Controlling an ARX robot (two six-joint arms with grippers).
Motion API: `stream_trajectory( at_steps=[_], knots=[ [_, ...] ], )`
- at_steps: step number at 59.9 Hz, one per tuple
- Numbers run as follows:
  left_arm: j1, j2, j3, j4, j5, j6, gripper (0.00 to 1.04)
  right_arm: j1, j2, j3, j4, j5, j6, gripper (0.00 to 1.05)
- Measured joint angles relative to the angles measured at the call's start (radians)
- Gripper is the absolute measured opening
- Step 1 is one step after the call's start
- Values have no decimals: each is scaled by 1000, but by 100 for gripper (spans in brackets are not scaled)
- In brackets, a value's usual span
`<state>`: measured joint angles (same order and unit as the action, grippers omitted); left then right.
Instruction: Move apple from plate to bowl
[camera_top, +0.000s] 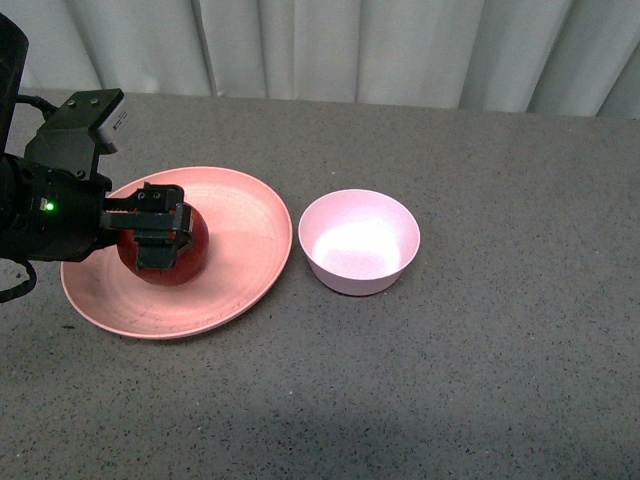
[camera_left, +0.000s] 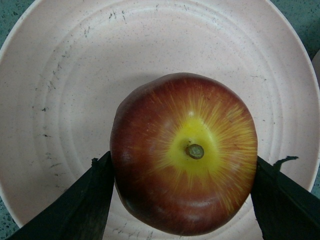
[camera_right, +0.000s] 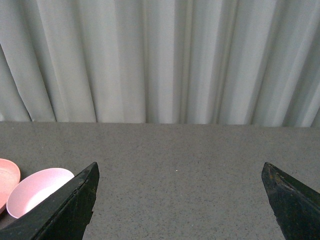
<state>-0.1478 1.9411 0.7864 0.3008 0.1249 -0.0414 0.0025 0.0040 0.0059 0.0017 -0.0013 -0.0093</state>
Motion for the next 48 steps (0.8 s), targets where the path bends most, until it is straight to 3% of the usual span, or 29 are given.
stream_trajectory(
  at_steps=[8,21,48],
  knots=[
    [0,-1,0,0,1,0,66,0,0,0,0,0,0,95],
    [-40,-34,0,0,10,-6,65,0,0,0,0,0,0,95],
    [-290,-67,103,8,-10,-66,65,0,0,0,0,0,0,95]
  ],
)
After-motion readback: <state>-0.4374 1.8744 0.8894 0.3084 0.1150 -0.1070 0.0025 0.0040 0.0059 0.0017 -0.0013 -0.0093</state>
